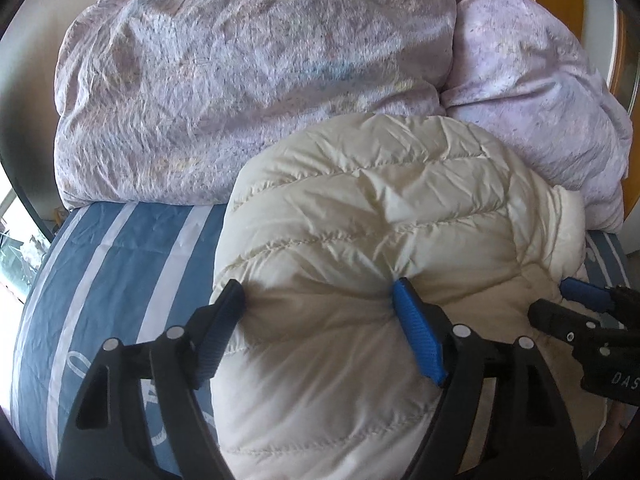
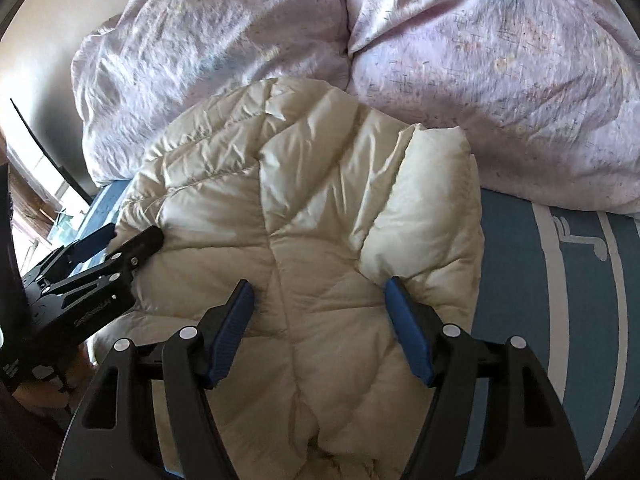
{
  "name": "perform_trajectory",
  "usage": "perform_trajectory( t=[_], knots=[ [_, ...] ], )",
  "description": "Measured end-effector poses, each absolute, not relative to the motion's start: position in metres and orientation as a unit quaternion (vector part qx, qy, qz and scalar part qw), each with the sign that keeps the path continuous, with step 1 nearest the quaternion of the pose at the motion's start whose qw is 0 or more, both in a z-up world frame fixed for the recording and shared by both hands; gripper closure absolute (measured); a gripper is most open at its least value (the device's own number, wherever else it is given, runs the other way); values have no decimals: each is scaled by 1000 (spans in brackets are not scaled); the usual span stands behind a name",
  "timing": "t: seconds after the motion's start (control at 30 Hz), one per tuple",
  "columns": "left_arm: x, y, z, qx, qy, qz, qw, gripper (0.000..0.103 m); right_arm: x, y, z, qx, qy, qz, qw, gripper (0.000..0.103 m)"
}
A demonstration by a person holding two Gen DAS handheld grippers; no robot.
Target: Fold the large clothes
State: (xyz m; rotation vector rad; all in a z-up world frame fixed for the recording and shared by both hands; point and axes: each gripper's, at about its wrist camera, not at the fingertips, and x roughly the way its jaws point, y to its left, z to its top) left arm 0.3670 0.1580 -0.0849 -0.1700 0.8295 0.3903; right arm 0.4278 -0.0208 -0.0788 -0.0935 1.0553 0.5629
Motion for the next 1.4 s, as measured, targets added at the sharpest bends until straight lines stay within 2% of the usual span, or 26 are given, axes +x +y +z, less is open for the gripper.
perform_trajectory(
  t=[0.27,0.97,1.07,1.23,1.4],
  knots=[
    [373,161,-99,-75,399,191,894,17,434,-23,-96,-34,497,248,831,31],
    [379,164,-117,-64,404,194,892,9,420,-24,-123,-49,489,241,837,30],
    [379,166,-119,-65,405,196,891,9,422,-19,-116,-56,489,244,836,31],
    [379,167,-118,-69,404,197,891,9,426,-26,-87,-4,457,268,848,31],
    [379,168,-117,-70,404,197,891,9,435,-16,-70,4,433,281,856,38]
  ],
)
